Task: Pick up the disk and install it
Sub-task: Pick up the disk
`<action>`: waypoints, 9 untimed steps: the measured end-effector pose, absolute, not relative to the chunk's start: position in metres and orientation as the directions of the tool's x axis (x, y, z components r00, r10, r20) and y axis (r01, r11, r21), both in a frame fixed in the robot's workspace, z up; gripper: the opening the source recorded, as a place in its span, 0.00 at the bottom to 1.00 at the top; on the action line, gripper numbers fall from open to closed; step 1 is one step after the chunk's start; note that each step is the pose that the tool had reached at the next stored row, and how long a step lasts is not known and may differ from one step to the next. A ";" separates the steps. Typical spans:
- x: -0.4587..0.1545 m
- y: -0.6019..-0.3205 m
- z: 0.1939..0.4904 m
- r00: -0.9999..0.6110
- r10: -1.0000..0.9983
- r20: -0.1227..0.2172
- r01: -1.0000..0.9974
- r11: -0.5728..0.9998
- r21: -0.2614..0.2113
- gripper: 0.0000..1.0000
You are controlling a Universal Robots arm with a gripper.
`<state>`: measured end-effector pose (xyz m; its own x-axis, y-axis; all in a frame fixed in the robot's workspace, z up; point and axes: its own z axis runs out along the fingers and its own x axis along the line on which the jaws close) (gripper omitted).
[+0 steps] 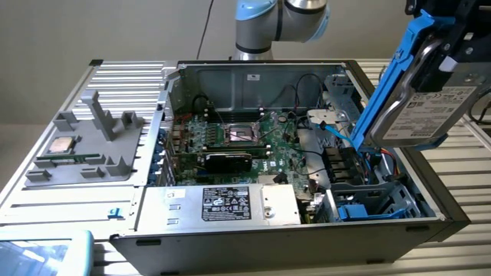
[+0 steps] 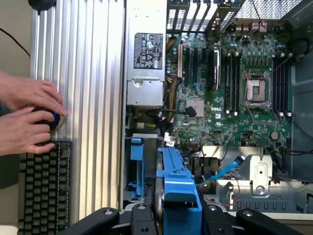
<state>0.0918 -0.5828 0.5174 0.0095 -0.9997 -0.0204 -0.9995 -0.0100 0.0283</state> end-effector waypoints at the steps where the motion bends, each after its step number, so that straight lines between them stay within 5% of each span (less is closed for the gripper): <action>1: 0.092 -0.585 0.516 0.009 -1.000 -0.020 -1.000 -0.009 0.028 0.37; 9: 0.092 -0.591 0.504 0.002 -1.000 -0.020 -1.000 -0.003 0.028 0.37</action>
<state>0.0919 -0.5906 0.5039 0.0025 -0.9998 -0.0204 -0.9996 -0.0030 0.0284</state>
